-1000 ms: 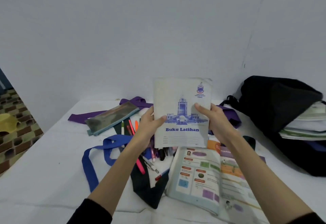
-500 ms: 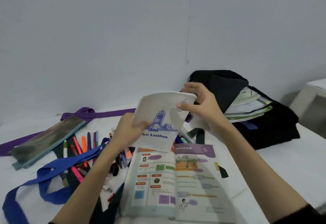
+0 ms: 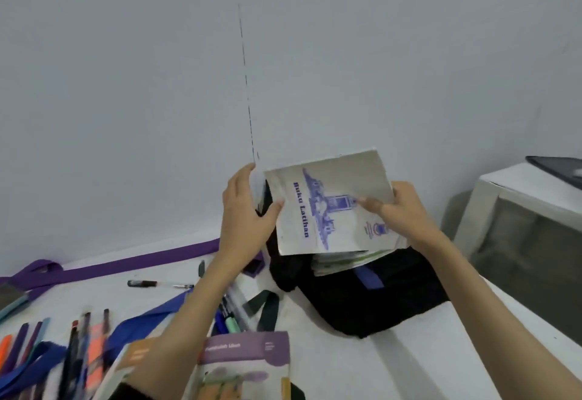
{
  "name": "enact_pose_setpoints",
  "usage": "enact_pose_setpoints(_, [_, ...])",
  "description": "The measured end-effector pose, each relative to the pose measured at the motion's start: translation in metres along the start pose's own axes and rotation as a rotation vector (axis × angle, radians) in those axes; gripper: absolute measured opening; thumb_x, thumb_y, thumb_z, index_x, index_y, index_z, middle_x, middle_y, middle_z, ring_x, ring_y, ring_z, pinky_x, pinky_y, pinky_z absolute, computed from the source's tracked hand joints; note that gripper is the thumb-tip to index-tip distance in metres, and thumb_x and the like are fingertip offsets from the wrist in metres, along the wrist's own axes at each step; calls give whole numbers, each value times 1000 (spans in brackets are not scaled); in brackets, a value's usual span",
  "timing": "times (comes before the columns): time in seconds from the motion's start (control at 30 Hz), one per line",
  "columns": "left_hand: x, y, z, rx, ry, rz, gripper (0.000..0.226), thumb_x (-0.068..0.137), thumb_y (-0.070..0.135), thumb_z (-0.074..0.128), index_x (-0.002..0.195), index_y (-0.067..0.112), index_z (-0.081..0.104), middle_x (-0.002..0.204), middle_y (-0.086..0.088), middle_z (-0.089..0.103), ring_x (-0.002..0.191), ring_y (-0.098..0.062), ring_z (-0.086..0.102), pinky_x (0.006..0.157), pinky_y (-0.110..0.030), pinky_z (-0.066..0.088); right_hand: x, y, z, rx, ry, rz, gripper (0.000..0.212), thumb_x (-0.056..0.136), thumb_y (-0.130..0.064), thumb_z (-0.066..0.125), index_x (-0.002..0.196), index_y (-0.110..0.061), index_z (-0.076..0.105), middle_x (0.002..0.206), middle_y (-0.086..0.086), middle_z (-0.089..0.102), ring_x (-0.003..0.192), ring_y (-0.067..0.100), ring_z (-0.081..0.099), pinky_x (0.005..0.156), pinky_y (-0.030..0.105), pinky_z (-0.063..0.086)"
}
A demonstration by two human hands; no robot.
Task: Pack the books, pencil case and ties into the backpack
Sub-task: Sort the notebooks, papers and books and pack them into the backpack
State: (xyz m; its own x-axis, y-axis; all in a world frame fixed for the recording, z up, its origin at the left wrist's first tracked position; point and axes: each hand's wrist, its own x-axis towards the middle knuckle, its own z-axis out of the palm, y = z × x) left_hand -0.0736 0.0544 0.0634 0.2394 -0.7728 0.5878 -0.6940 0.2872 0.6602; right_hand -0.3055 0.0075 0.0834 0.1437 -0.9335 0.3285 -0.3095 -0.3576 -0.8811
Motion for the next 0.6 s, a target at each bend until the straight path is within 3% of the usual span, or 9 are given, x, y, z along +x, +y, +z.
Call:
enact_pose_setpoints(0.1, [8,-26,44,-28,-391,-470,105,75,47,73,150,13,9,153,-7,27,137,-24,31,113,-39,29,23,31,-55,289,118,140,14,84,-4,67,98,-4,65,85,7,68,64,9,65,51,16,52])
enact_pose_setpoints(0.17, [11,-37,61,-72,-544,-611,94,72,41,79,145,10,28,141,-6,46,124,-23,49,104,-38,41,38,52,-77,409,116,209,19,83,-1,66,102,-1,65,90,12,70,66,17,67,47,22,52])
enact_pose_setpoints(0.2, [13,-40,65,-86,-541,-644,78,73,35,79,137,8,42,131,-6,55,114,-22,56,97,-34,46,44,61,-83,442,98,239,19,83,1,65,102,1,65,90,13,71,65,19,68,46,23,52])
enact_pose_setpoints(0.27, [23,-39,70,-153,-426,-675,43,79,20,75,115,5,58,116,-10,64,96,-22,62,83,-31,50,57,76,-88,490,38,290,18,82,3,64,100,0,66,90,13,72,69,21,71,54,31,58])
enact_pose_setpoints(0.33, [37,-33,68,-233,-264,-672,22,85,13,69,104,10,59,111,-12,65,91,-23,62,80,-32,48,69,88,-90,548,-54,355,21,82,2,63,102,-1,65,93,16,73,74,25,72,62,36,60])
enact_pose_setpoints(0.43, [72,-19,60,-196,-62,-590,15,86,9,65,101,14,61,111,-12,65,97,-26,61,88,-36,49,82,97,-97,618,-294,570,21,78,-2,60,97,2,68,91,19,72,66,28,71,52,33,58])
enact_pose_setpoints(0.5, [99,-4,56,-154,29,-529,16,86,7,64,101,13,62,110,-13,65,95,-24,60,88,-35,48,90,104,-103,582,-446,650,29,69,-1,64,97,5,69,99,24,70,70,32,71,53,34,58])
enact_pose_setpoints(0.6, [136,30,53,-11,67,-328,16,86,8,61,101,10,64,102,-9,64,93,-23,57,85,-31,46,97,114,-101,526,-488,670,38,65,2,66,103,7,63,100,25,69,71,33,71,56,36,59])
